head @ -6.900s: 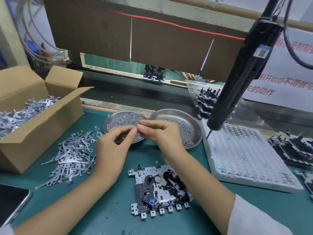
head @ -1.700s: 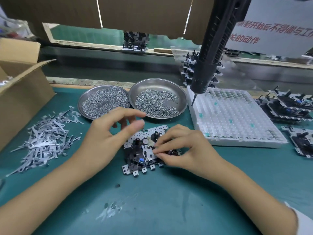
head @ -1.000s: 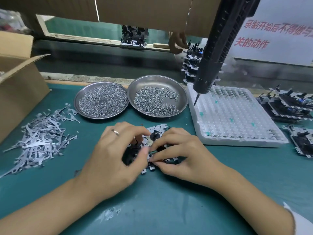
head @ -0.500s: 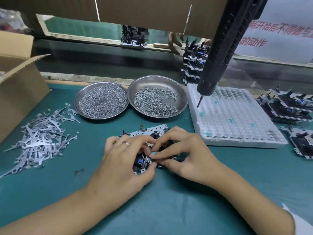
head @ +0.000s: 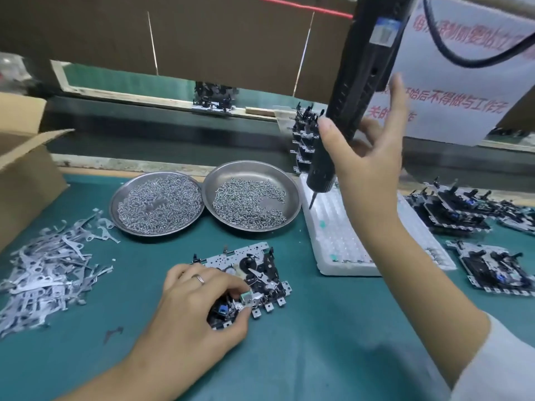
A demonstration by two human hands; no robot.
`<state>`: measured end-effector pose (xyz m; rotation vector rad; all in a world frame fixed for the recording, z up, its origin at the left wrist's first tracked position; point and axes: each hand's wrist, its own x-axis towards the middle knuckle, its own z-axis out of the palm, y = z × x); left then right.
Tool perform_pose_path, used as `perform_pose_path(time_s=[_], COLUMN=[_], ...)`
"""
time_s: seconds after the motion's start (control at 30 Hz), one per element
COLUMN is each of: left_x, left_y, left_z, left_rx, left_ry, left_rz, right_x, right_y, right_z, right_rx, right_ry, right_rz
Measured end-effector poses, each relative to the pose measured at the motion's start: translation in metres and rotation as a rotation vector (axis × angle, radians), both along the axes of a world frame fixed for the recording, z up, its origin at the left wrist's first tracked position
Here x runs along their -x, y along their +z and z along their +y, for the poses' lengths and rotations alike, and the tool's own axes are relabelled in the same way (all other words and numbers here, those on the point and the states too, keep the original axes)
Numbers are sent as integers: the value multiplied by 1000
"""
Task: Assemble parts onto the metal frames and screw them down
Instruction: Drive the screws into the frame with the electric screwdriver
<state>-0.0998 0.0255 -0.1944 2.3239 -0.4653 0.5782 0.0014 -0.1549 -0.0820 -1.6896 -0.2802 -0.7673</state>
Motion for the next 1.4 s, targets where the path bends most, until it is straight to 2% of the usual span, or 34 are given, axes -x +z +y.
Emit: perform_pose_path(time_s=[0.17,0.53,1.4], left_x=[-1,1,0], left_y=[-1,5,4], left_z=[0,1,0], left_rx=[19,18,17], left_ry=[-8,-3,5], left_rz=[8,30,-32], right_x=[-7,61,65], right_y=[7,-33,-41], right_z=[27,58,65], right_rx=[-80,-388,-434], right_ry=[34,587,604], right_rz=[-20,34,44])
